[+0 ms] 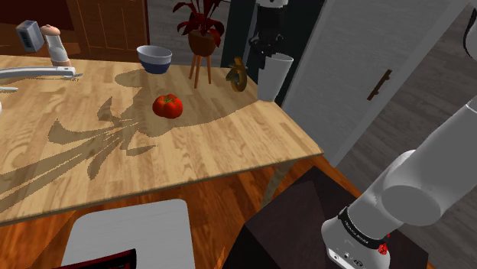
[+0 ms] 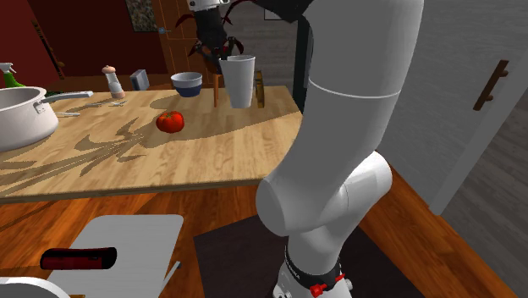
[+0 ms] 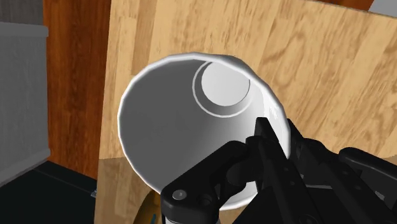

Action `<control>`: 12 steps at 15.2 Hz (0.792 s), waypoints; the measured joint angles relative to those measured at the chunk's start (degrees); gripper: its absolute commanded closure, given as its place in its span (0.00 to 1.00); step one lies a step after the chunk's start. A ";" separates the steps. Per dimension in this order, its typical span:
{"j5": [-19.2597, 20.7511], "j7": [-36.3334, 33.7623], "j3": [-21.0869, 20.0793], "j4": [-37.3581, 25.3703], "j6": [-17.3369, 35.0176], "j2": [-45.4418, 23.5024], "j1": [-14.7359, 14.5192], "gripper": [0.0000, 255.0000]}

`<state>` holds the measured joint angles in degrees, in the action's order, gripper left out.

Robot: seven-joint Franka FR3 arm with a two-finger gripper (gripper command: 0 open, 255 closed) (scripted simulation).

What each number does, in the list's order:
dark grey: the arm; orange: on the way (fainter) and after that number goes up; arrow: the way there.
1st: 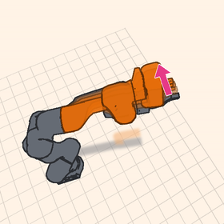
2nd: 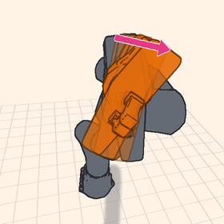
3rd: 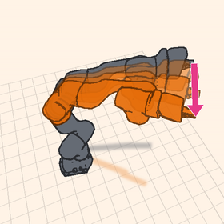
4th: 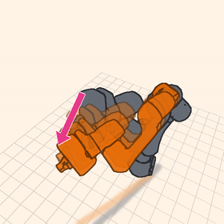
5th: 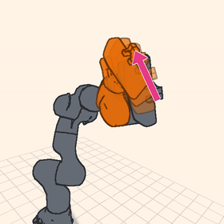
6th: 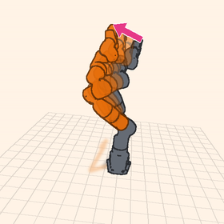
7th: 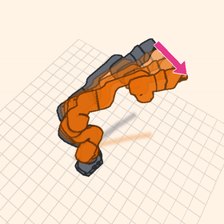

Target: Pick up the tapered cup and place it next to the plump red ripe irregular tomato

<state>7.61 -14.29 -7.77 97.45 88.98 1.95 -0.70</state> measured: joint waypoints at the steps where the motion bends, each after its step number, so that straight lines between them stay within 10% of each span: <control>1: 0.09 -1.10 -0.56 -1.59 -0.05 -1.70 -0.51 1.00; 12: 3.68 -10.98 -4.41 -29.60 -5.77 -25.72 -8.11 1.00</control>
<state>11.29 -25.27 -12.19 67.85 83.21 -23.78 -8.82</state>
